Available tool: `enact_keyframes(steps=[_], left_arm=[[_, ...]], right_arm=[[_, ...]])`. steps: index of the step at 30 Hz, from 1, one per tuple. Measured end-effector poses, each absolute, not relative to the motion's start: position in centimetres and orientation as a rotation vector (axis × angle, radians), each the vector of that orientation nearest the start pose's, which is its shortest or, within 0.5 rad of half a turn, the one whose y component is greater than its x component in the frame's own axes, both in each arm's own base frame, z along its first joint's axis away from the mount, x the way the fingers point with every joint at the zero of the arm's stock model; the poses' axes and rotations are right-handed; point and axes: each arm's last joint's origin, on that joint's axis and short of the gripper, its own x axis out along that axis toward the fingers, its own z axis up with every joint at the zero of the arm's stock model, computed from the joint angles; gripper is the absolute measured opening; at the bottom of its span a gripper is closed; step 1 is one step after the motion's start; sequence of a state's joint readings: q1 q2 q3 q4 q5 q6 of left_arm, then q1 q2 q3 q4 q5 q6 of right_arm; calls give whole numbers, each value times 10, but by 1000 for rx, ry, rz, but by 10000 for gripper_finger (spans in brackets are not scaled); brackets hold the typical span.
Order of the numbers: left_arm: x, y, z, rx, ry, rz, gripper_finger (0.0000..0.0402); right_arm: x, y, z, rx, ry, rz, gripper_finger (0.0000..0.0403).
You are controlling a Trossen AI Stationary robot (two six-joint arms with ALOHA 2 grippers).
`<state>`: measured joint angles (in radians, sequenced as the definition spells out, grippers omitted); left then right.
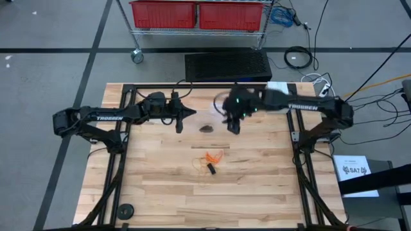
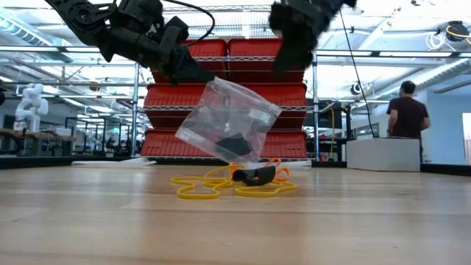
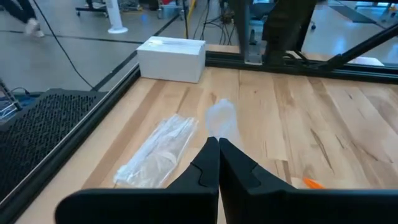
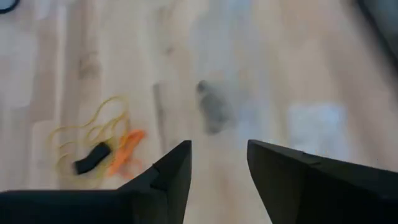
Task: Sort rubber bands
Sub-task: Put the black rubber band into the open transparent zip bag
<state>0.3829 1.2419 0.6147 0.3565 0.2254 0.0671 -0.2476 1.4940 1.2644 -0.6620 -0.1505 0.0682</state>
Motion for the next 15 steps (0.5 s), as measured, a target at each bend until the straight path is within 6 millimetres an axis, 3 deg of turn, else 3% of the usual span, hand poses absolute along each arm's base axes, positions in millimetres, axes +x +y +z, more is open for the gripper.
enact_keyframes(steps=[3, 7, 15], left_arm=[[243, 96, 233, -2, 264, 172, 2], [241, 101, 233, 3, 259, 191, 2], [239, 104, 233, 27, 266, 190, 1]], right_arm=[[300, -47, 256, 344, 854, -98, 148], [306, 1, 215, 446, 841, -70, 148], [339, 67, 195, 544, 857, -139, 148]])
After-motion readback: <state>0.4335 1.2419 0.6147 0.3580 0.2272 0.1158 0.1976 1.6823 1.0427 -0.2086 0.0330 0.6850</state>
